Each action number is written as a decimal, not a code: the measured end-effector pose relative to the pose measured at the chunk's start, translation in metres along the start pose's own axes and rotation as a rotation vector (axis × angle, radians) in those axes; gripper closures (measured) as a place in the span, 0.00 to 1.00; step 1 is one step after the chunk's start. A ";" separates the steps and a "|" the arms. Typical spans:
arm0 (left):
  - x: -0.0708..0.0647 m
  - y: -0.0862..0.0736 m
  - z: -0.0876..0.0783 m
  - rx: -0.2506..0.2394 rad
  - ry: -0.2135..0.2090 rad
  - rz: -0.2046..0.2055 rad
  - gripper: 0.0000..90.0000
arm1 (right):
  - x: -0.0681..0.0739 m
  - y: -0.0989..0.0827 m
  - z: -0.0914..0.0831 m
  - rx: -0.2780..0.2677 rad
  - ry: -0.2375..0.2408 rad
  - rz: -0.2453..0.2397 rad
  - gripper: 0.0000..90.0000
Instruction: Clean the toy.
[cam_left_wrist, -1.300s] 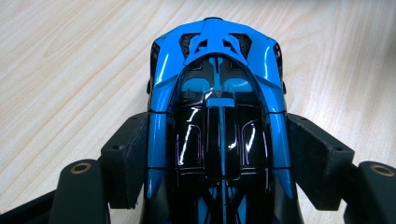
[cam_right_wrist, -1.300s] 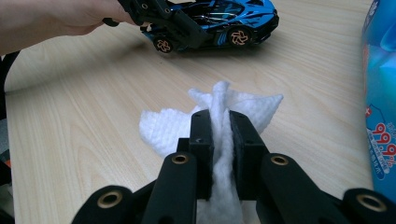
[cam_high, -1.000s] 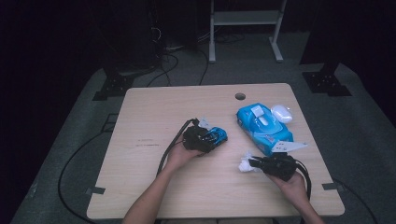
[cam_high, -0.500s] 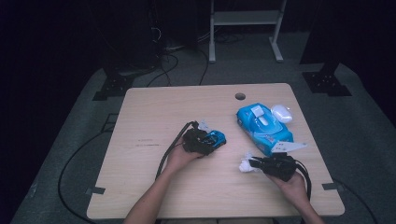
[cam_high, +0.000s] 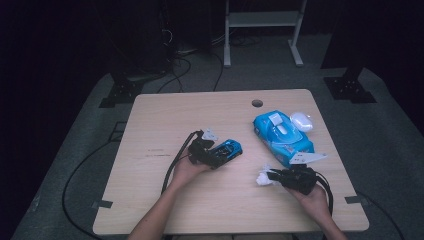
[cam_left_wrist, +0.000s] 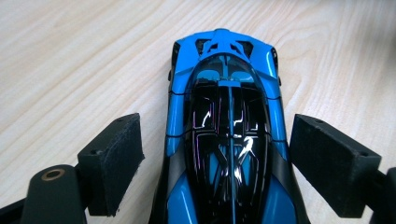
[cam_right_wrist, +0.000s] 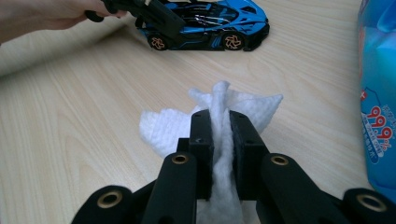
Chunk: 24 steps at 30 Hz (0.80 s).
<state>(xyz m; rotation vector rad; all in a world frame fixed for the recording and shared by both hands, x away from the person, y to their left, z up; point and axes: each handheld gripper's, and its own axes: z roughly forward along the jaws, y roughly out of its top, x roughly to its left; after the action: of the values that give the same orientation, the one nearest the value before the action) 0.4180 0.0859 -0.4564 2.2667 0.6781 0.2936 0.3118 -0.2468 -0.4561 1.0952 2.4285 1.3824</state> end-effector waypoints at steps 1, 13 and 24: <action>0.000 -0.001 -0.002 -0.005 0.002 -0.002 0.19 | 0.000 0.000 0.000 0.002 -0.002 -0.001 0.89; 0.008 -0.011 -0.027 -0.052 0.028 -0.022 0.19 | -0.005 -0.003 -0.001 0.009 -0.033 0.010 0.89; 0.007 -0.018 -0.045 -0.094 0.037 -0.031 0.16 | -0.008 0.001 0.002 0.025 -0.063 0.016 0.75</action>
<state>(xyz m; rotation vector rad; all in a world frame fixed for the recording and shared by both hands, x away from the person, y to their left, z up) 0.3992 0.1269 -0.4376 2.1649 0.7031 0.3459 0.3191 -0.2503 -0.4582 1.1483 2.4042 1.3048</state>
